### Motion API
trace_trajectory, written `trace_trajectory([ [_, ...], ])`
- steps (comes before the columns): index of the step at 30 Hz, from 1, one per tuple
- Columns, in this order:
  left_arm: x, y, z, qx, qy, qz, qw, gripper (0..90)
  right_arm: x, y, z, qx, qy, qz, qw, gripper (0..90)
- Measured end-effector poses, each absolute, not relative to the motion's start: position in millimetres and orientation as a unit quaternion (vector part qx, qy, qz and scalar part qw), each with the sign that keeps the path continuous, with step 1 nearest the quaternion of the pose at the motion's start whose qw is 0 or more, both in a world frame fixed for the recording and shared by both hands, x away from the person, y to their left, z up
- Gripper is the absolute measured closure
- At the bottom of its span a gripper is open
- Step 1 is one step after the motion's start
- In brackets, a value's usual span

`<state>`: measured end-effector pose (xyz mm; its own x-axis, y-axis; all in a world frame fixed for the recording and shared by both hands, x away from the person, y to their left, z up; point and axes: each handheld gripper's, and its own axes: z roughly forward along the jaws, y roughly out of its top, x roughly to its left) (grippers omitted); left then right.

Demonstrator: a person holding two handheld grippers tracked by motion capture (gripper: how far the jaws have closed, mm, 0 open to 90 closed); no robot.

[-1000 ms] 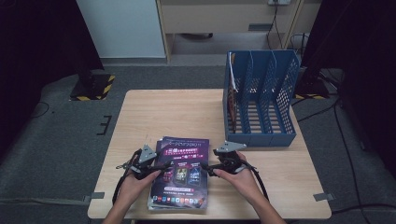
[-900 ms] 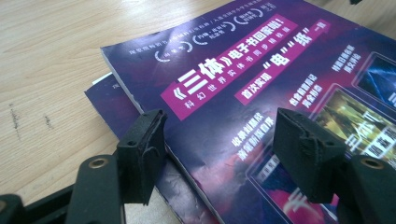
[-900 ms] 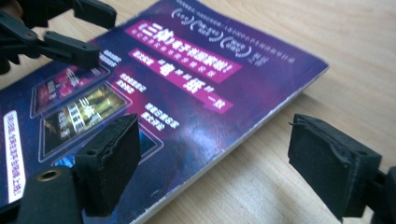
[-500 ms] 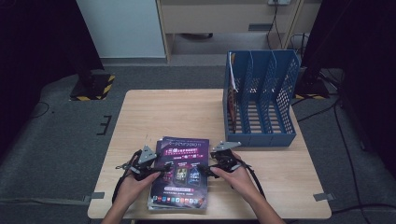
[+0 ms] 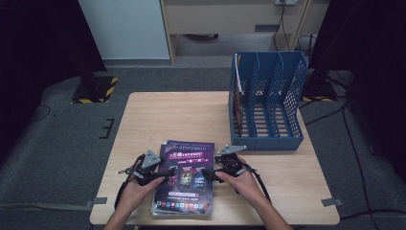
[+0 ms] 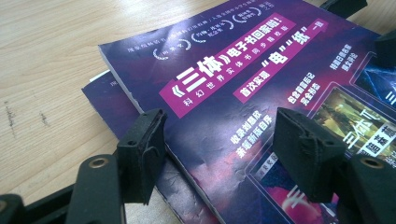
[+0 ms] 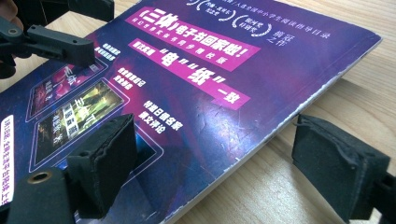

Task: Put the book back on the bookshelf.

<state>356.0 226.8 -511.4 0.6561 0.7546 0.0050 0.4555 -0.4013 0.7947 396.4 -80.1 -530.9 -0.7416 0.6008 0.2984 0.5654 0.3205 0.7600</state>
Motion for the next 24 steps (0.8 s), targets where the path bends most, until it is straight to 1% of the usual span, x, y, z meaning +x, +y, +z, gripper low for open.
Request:
trace_trajectory([
  [3, 355.9, 227.4, -512.1, 0.814, 0.373, 0.184, 0.405, 33.5, 398.2, -80.5, -533.5, 0.365, 0.807, 0.464, 0.003, 14.5],
  [8, 355.7, 228.3, -513.0, 0.811, 0.378, 0.182, 0.408, 33.5, 398.3, -78.6, -533.6, 0.366, 0.805, 0.466, 0.002, 14.4],
  [13, 355.7, 228.7, -512.7, 0.812, 0.377, 0.181, 0.407, 33.5, 398.1, -81.6, -527.6, 0.362, 0.799, 0.48, 0.015, 21.7],
  [24, 355.0, 231.0, -513.5, 0.808, 0.386, 0.175, 0.41, 33.5, 391.8, -81.8, -511.0, 0.348, 0.782, 0.517, 0.017, 22.7],
])
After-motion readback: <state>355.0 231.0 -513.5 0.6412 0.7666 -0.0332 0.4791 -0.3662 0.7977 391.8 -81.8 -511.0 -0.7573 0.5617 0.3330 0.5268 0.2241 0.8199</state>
